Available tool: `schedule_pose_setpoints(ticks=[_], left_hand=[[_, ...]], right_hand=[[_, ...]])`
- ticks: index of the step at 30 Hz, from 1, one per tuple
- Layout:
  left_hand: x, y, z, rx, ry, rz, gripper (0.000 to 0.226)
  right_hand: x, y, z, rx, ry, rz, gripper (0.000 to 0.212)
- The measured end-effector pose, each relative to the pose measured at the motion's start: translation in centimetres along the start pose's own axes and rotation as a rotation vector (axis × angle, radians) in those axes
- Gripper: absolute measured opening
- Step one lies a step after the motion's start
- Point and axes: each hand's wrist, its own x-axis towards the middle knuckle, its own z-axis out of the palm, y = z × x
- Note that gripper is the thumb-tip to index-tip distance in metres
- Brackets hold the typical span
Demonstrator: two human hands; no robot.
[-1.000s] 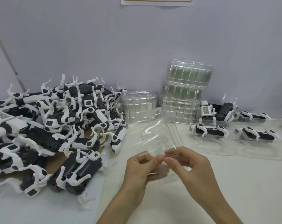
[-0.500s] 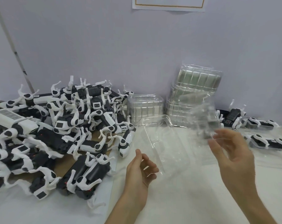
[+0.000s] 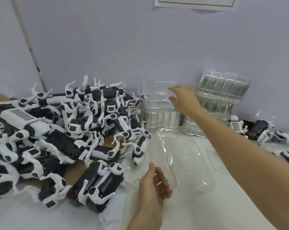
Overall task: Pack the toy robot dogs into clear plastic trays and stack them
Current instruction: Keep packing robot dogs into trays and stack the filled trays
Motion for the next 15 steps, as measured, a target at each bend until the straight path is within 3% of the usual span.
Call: schedule_pose_setpoints(ticks=[3,6,9,12,15], left_hand=[[-0.1,0.2,-0.2,-0.018,0.009,-0.015,0.05],[-0.1,0.2,-0.4,-0.078,0.021,-0.021,0.05],[-0.2,0.4,-0.3,-0.161,0.044,-0.056,0.047],[-0.3,0.4,-0.3,-0.191,0.051,-0.071,0.047],[-0.3,0.3,-0.5,-0.232,0.039,-0.071,0.046]], right_hand=[[0.3,-0.5,0.4,0.154,-0.088,0.122,0.059],[-2.8,-1.9,-0.7,0.477,0.093,0.132,0.044],[-9.4,-1.5,-2.0,0.599,0.175,0.165,0.032],[-17.2,-0.5,-1.6,0.728,0.092,0.29,0.03],[-23.4,-0.4,-0.3,0.877,-0.053,0.432,0.049]])
